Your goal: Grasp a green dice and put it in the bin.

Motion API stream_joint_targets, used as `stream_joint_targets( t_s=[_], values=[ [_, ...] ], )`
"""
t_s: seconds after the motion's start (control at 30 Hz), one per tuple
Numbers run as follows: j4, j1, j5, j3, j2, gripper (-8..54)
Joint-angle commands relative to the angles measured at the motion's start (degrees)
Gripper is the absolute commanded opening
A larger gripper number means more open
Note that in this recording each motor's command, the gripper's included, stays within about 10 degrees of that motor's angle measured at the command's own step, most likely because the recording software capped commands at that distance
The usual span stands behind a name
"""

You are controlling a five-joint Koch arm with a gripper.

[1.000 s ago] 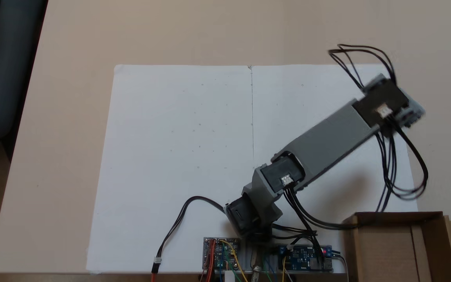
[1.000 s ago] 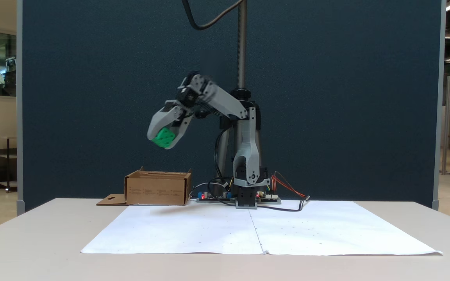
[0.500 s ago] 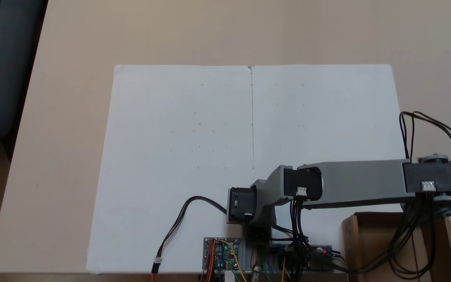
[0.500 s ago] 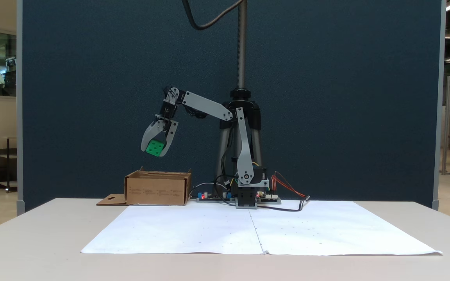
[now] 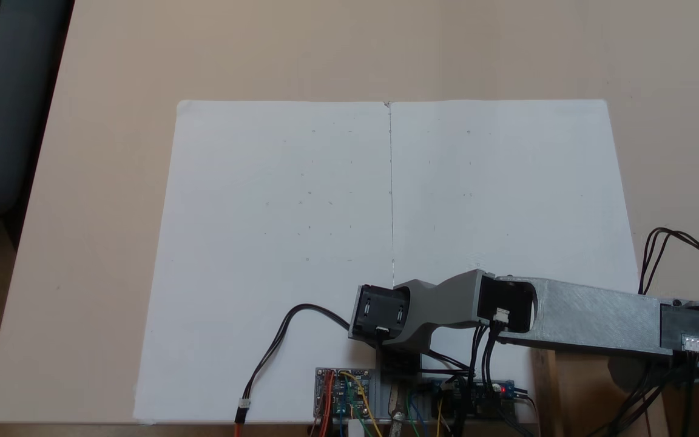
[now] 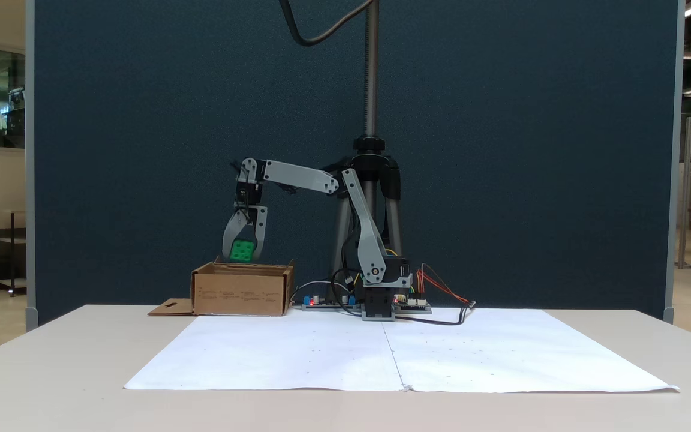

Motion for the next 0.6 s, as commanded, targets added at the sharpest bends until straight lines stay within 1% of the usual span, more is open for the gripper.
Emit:
stream_joint_targets(
  t_s=[0.0, 0.13, 0.17, 0.2, 0.23, 0.27, 0.4, 0.43, 0.53, 0.57],
  values=[
    [4.1, 1.0, -5.8, -2.5, 1.6, 11.6],
    [4.3, 0.9, -5.7, -2.5, 1.6, 11.6],
    [5.0, 0.9, -5.6, -2.5, 1.3, 26.5],
    [5.3, 1.0, -5.6, -2.5, 1.3, 30.9],
    [5.4, 1.0, -5.5, -2.5, 1.2, 33.3],
    [5.6, 1.0, -5.4, -2.4, 1.1, 34.5],
    [5.7, 0.9, -3.7, -2.4, 1.1, 34.7],
    [5.7, 0.9, -2.7, -2.4, 1.1, 35.9],
    [5.5, 1.0, 9.2, -2.5, 1.1, 39.1],
    [5.6, 1.0, 11.4, -2.5, 1.3, 39.5]
  ],
)
